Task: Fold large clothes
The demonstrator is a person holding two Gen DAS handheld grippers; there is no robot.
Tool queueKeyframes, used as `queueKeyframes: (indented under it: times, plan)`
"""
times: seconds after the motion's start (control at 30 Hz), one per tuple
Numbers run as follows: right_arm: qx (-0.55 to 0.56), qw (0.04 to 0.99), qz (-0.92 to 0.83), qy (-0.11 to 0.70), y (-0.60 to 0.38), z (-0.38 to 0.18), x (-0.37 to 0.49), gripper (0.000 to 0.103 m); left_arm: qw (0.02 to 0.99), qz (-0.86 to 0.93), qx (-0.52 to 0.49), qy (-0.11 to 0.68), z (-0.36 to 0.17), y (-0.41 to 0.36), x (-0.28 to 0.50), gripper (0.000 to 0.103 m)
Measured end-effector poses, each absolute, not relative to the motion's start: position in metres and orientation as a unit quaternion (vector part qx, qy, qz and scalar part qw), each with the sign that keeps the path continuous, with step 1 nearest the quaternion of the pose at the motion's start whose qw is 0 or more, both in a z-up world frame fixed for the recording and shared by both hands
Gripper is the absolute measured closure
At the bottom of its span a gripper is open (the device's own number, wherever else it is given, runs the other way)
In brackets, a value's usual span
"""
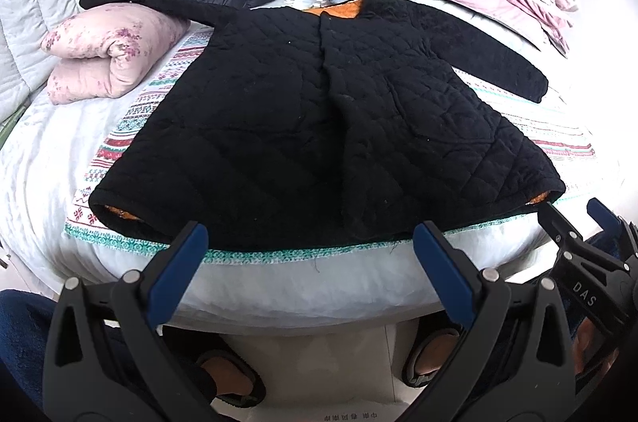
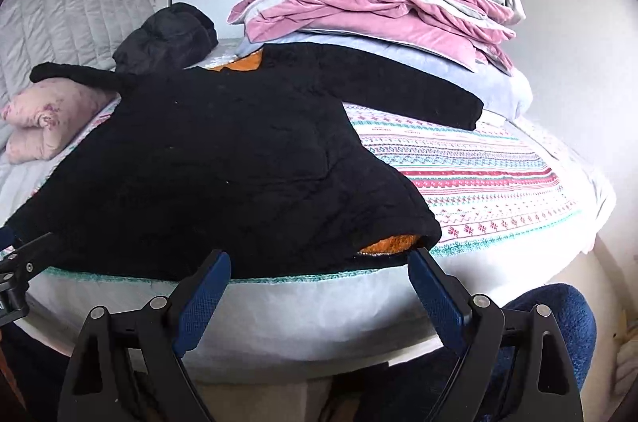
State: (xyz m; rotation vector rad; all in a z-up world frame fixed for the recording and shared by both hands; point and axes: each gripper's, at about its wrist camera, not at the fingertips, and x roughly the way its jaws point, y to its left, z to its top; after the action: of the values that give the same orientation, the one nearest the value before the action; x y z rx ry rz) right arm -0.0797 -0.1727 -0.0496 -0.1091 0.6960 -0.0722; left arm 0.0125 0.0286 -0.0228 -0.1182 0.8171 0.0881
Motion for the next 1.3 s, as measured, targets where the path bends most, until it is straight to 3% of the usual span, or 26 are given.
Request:
queueKeyframes:
  times: [0.6,1.0,1.2,1.3]
  plan:
    - [-0.031,0.942,-0.028,0.334,-0.199,-0.05,-0.078,0.011,0.916,0.049,-0.048,0.396,-0.01,0.04,0.005,0.001]
    - [0.096,0.92,-0.032,0.379,-0.308,-0.09,-0.033,0.012,0.894,0.136,-0.124,0.409,-0.035,0.176,0.024,0.001]
    - [0.164,0.902,0.004,0.4,-0.318,-0.112,0.003,0.023,0.868,0.123,-0.185,0.445,-0.073,0.207,0.049,0.024]
    - [0.2,0.883,0.027,0.424,-0.318,-0.125,0.022,0.045,0.863,0.122,-0.172,0.459,-0.09,0.203,0.067,0.028]
